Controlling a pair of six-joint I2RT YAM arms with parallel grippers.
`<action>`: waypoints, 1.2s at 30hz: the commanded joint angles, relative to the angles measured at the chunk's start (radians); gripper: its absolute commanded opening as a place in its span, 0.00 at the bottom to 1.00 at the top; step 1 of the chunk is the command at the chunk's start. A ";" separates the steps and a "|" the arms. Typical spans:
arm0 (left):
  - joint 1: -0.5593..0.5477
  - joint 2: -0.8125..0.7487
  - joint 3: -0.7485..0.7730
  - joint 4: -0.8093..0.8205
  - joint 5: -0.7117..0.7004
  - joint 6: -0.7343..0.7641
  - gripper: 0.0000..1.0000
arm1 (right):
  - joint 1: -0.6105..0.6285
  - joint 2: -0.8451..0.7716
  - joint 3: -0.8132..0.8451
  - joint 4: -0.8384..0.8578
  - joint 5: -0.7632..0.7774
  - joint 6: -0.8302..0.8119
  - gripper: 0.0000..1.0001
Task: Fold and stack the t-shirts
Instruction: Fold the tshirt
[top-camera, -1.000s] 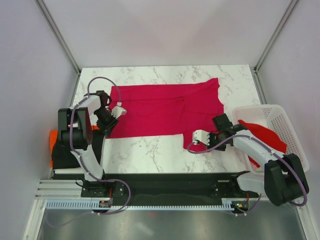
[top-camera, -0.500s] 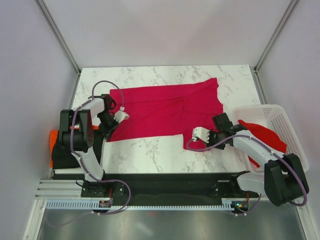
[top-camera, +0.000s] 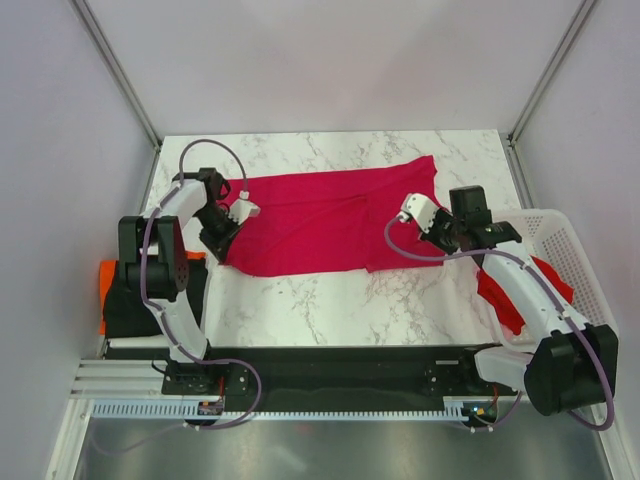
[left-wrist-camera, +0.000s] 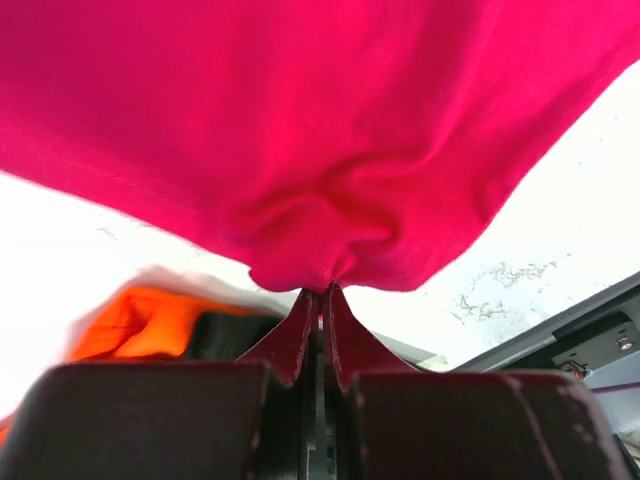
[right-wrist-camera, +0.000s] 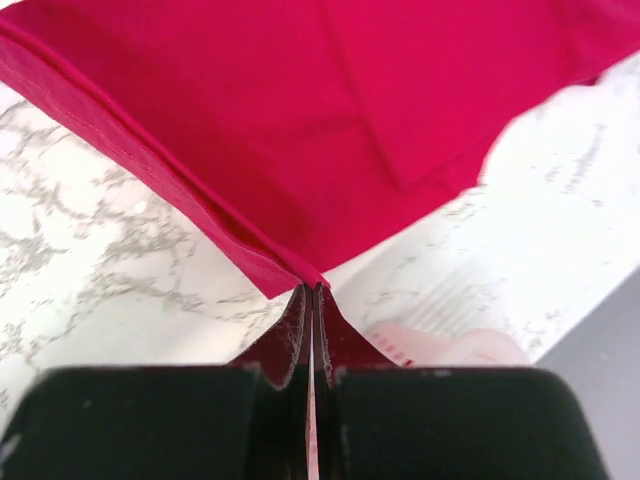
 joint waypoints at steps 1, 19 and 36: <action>0.001 0.009 0.104 -0.077 0.042 -0.024 0.02 | -0.028 0.003 0.089 0.025 -0.017 0.049 0.00; 0.017 0.210 0.526 -0.289 0.103 -0.032 0.02 | -0.114 0.203 0.374 0.183 0.017 0.086 0.00; 0.089 0.431 0.847 -0.401 0.109 -0.067 0.02 | -0.120 0.491 0.646 0.267 0.000 0.058 0.00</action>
